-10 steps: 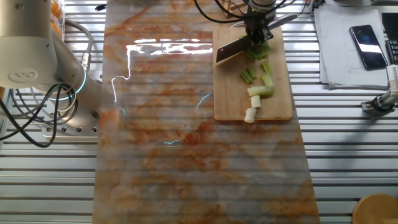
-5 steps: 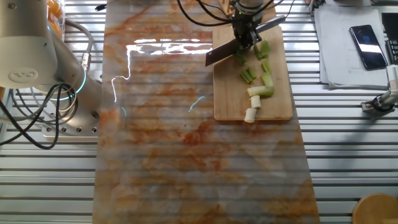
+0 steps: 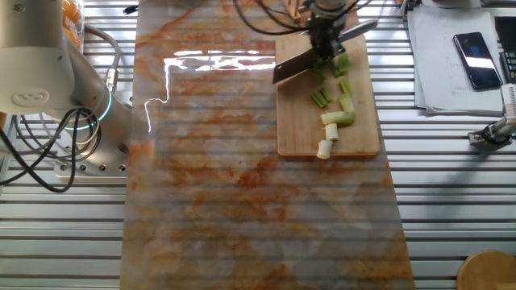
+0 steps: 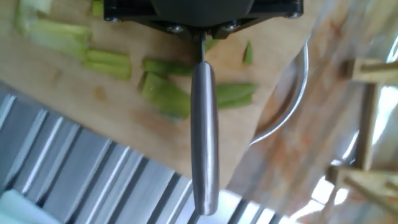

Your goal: Chop the scallions

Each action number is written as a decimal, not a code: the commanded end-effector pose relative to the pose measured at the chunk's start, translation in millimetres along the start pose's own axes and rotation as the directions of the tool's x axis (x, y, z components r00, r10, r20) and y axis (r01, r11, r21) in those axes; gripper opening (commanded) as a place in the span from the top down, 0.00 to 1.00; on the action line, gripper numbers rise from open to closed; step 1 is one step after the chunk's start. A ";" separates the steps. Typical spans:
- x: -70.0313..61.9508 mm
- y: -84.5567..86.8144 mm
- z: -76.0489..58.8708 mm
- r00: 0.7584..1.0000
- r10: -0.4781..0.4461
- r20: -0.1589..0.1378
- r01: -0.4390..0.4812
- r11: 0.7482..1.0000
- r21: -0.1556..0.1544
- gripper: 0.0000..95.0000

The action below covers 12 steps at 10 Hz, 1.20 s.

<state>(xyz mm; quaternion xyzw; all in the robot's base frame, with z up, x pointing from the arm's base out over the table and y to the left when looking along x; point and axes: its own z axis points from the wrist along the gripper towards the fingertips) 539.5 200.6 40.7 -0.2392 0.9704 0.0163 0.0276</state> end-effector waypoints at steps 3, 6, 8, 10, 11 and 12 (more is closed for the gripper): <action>-16.9 -1.5 5.2 1.000 0.004 0.011 -0.004 1.000 0.015 1.00; 0.3 0.1 11.3 1.000 -0.008 0.007 0.007 1.000 0.006 1.00; 23.9 3.4 13.6 0.999 -0.031 -0.003 0.032 0.999 0.022 1.00; 40.8 6.5 11.4 0.999 -0.052 -0.009 0.053 0.998 0.041 1.00; 44.3 6.3 10.1 0.998 -0.062 -0.014 0.063 0.996 0.055 1.00; 48.0 4.0 11.7 0.998 -0.064 -0.008 0.064 0.997 0.047 1.00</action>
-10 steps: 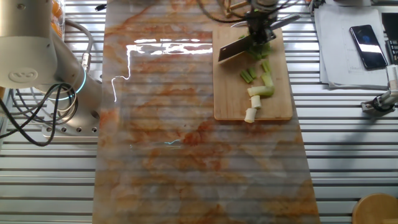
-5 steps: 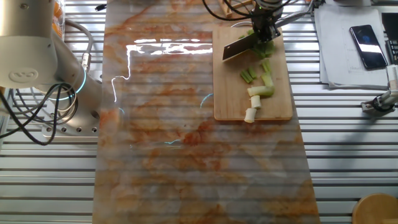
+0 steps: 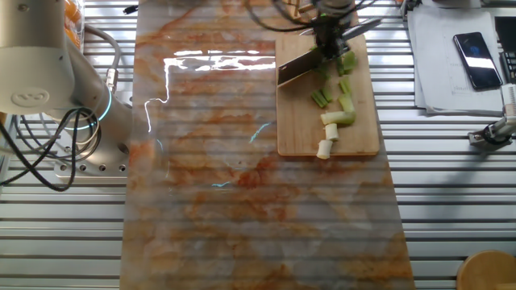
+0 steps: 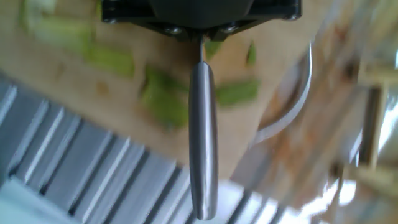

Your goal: Chop the scallions

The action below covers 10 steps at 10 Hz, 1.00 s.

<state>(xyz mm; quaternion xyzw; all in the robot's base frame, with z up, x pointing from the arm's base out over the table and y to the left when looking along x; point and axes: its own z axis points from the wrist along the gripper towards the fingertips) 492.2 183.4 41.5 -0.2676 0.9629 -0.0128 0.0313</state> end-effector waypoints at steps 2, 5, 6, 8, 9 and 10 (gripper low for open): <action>-4.7 -2.0 28.1 0.999 0.022 0.046 -0.021 1.000 -0.024 1.00; -27.6 -10.5 16.2 0.998 0.042 0.047 -0.040 0.998 -0.043 1.00; -35.1 -12.7 11.0 0.998 0.058 0.035 -0.055 0.996 -0.075 1.00; -42.1 -14.0 11.1 0.997 0.063 0.042 -0.060 0.997 -0.058 1.00; -42.7 -17.0 4.4 0.999 0.048 0.023 -0.047 0.998 -0.031 1.00; -42.8 -19.6 -0.8 0.998 0.050 0.024 -0.049 0.997 -0.055 1.00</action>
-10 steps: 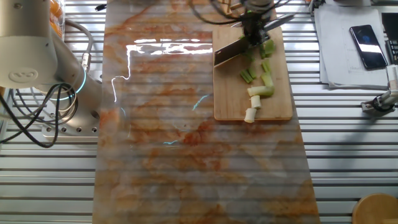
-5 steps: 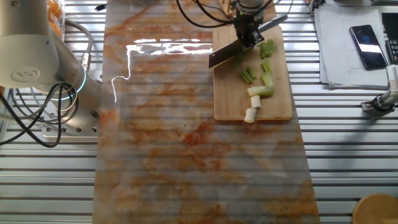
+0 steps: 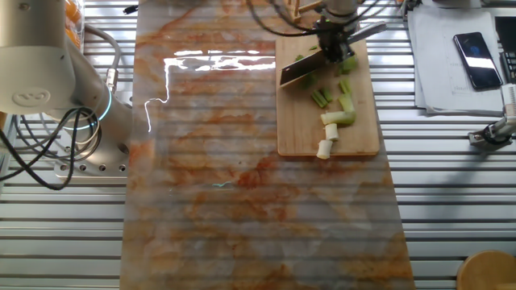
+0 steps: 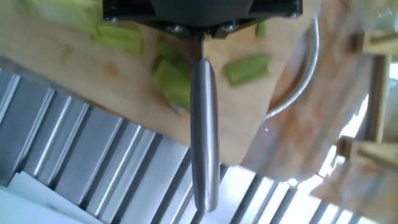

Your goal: Chop the scallions

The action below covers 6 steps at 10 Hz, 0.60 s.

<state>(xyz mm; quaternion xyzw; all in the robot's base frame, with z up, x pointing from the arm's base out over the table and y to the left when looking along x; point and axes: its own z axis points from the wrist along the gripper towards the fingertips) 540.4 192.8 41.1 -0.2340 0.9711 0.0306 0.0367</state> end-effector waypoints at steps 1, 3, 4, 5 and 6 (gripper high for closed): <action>0.9 -3.4 -16.5 1.000 -0.007 -0.005 0.007 1.000 -0.009 1.00; -0.6 -3.3 -21.9 1.000 -0.012 0.012 0.012 1.000 0.008 1.00; -1.0 -3.0 -25.3 1.000 -0.012 0.022 0.012 1.000 0.013 1.00; -1.7 -2.2 -31.9 1.000 -0.007 0.023 0.007 1.000 0.016 1.00; -3.0 -0.8 -42.1 1.000 0.005 0.018 -0.006 1.000 0.022 1.00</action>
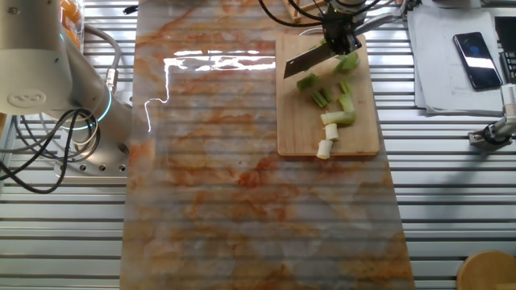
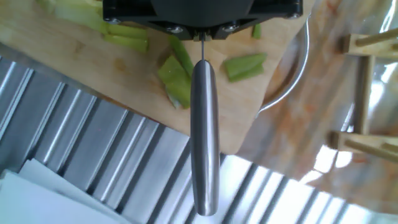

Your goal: Chop the scallions

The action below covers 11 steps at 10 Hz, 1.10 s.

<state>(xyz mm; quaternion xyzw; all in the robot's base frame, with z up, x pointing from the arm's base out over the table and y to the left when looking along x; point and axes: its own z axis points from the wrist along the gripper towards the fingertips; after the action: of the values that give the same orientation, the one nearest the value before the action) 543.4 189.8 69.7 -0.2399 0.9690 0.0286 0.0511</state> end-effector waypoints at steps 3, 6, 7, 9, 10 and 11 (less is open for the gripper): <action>-2.7 5.4 -36.0 0.998 0.047 -0.033 -0.046 0.998 0.040 1.00; -5.6 4.1 -60.4 0.997 0.043 -0.059 -0.040 0.998 0.042 1.00; -8.3 6.3 -67.9 0.997 0.039 -0.060 -0.037 0.999 0.036 1.00; -13.8 11.9 -78.8 0.998 0.024 -0.064 -0.022 0.999 0.032 1.00; -17.5 17.7 -84.3 0.997 0.032 -0.068 -0.030 0.999 0.024 1.00; -20.7 24.0 -86.3 0.997 0.040 -0.064 -0.039 0.999 0.014 1.00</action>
<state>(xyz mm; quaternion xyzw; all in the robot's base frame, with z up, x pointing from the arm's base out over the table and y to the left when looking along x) 542.1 215.6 160.2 -0.2263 0.9738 0.0140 0.0168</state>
